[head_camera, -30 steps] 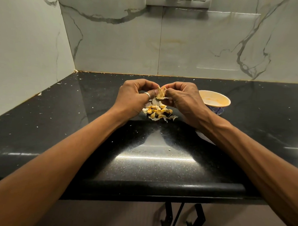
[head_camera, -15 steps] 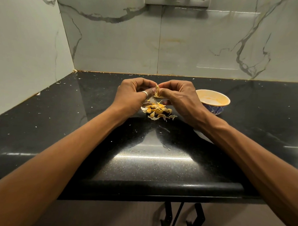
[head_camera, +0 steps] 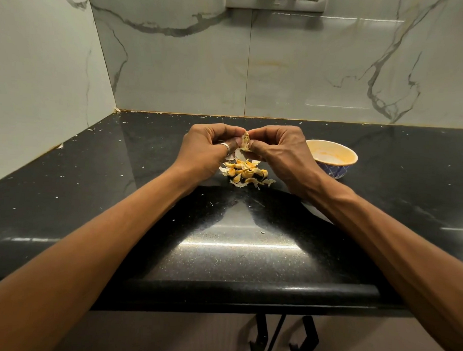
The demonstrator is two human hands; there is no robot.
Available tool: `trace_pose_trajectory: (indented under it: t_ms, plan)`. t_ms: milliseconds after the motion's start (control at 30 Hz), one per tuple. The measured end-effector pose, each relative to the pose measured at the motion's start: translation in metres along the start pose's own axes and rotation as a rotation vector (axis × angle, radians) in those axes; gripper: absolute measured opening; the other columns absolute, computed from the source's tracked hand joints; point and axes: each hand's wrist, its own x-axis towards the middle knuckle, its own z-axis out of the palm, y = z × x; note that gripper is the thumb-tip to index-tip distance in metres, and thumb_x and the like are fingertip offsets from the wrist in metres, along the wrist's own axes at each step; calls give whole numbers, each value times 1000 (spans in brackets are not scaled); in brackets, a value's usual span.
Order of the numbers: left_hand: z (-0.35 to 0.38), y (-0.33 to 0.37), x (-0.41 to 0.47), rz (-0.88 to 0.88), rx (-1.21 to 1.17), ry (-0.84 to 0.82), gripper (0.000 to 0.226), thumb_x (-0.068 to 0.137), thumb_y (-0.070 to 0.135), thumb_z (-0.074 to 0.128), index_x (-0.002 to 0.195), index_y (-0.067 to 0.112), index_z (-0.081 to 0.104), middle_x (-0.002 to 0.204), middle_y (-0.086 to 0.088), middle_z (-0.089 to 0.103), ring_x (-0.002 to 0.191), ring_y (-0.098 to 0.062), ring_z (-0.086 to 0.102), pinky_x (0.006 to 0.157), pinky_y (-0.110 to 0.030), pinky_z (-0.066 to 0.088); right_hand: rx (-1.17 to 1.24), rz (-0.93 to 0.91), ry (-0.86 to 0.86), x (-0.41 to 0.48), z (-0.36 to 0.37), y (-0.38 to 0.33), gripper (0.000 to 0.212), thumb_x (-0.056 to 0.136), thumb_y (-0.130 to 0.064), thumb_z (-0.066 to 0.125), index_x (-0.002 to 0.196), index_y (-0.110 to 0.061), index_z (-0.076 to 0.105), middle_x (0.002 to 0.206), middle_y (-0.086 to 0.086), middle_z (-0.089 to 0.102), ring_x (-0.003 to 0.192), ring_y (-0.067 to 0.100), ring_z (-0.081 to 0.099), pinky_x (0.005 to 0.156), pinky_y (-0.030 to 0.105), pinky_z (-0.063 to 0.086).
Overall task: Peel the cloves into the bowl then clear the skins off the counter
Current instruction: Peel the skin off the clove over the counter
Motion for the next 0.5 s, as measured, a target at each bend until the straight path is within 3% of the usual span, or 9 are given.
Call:
trace_pose_trajectory:
  t_ms: [267,500]
  plan:
    - [1,0,0,-11,-6,-31,20,87,9,75,106,17,76,97,-1,77,93,-17,73,89,-41,60,-4,2,19,1,0,1,11,91,-6,71,100,-10,74,95,13,75,88,24,75,79,29,61]
    - [1,0,0,-39,31,-4,16,86,8,76,100,15,77,92,-3,77,87,-19,75,83,-43,62,0,47,-32,-1,1,0,16,88,-10,76,103,-7,73,96,14,76,89,24,74,78,30,61]
